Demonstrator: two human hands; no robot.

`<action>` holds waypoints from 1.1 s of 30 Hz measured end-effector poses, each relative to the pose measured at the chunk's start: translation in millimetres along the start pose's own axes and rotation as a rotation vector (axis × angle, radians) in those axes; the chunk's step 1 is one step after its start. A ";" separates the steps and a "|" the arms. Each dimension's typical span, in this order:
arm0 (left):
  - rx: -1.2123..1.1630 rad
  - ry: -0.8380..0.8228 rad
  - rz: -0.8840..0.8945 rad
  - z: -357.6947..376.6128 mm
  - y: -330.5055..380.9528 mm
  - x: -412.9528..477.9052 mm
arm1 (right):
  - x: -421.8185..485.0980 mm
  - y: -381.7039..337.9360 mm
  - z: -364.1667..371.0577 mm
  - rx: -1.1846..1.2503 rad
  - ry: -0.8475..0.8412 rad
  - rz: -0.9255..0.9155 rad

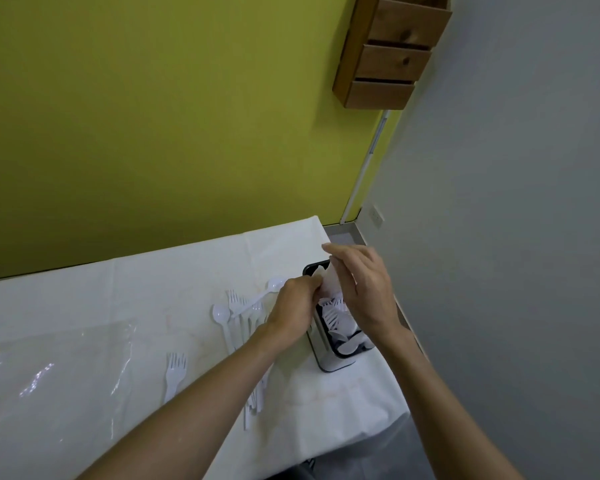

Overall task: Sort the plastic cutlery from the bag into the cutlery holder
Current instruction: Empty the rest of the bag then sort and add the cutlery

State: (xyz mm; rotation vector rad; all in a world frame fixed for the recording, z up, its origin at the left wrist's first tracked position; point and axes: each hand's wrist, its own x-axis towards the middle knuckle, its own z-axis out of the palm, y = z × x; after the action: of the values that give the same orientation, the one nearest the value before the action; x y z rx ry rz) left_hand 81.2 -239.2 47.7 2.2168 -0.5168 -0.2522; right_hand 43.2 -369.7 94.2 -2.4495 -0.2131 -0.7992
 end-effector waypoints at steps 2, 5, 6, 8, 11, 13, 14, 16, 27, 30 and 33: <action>-0.035 0.041 0.040 -1.9 -0.8 -7.5 | -6.0 13.2 8.2 -0.085 0.016 -0.020; -0.191 0.146 0.005 -9.7 -7.1 -24.0 | -25.6 25.0 16.4 -0.222 -0.152 -0.055; -0.209 0.175 0.001 -11.2 -13.6 -30.2 | -29.8 25.7 16.2 -0.252 -0.215 -0.052; -0.211 0.220 -0.045 -11.5 -35.8 -42.8 | -32.7 21.8 14.2 -0.334 -0.319 -0.017; -0.121 0.232 -0.204 -12.3 -72.7 -52.7 | -32.5 10.9 11.0 -0.538 -0.452 -0.006; -0.005 0.218 -0.289 -14.8 -95.6 -49.5 | -28.1 0.5 12.5 -0.563 -0.438 -0.008; 0.069 0.213 -0.311 -16.8 -104.9 -45.4 | -25.2 -5.8 14.2 -0.525 -0.393 -0.008; 0.205 0.187 -0.320 -21.2 -116.9 -32.7 | -19.6 -20.1 17.2 -0.363 -0.233 -0.026; 0.156 0.179 -0.428 -9.4 -134.5 -24.8 | -81.6 -50.3 114.4 -0.060 -0.615 0.664; -0.073 0.347 -0.559 -17.0 -124.8 -50.0 | -86.5 -46.3 128.0 -0.033 -0.554 0.863; -0.196 0.420 -0.632 -20.5 -125.0 -90.9 | -84.4 -47.0 139.8 -0.166 -0.561 0.845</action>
State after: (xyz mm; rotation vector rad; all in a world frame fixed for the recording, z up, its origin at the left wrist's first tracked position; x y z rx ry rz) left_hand 41.9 -112.9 -34.8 2.0984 0.4292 -0.1444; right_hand 29.9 -252.2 -27.9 -2.5040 0.6728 0.2430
